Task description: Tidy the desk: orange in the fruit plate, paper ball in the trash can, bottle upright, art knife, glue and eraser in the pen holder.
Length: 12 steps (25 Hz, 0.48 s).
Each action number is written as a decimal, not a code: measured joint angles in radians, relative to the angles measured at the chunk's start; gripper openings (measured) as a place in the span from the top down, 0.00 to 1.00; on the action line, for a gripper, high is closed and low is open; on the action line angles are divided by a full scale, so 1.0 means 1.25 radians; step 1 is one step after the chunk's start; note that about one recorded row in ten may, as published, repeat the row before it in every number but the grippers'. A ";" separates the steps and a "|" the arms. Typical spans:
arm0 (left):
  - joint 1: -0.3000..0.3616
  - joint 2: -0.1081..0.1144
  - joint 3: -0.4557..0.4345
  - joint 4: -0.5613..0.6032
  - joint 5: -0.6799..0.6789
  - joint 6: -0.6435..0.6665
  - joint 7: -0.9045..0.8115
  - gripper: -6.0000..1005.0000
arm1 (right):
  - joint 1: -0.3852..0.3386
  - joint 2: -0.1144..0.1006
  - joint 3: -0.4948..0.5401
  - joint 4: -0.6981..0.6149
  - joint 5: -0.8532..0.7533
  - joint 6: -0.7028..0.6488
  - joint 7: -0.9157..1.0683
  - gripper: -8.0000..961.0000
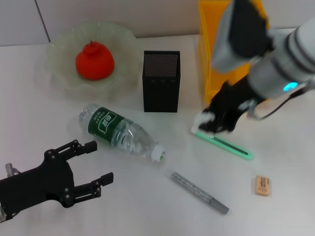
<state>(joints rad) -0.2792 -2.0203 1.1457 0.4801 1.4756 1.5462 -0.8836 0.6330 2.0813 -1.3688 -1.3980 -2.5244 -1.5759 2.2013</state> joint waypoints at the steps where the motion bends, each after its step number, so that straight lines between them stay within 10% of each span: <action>1: 0.000 0.000 0.000 0.000 0.000 0.000 0.000 0.19 | 0.000 0.000 0.038 -0.026 -0.002 -0.022 0.001 0.66; 12: -0.001 -0.001 0.000 0.000 0.000 0.001 0.000 0.19 | -0.001 -0.010 0.365 -0.126 -0.009 0.025 0.002 0.66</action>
<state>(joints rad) -0.2807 -2.0210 1.1459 0.4802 1.4756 1.5480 -0.8836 0.6316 2.0687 -0.9128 -1.5557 -2.5357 -1.5451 2.2041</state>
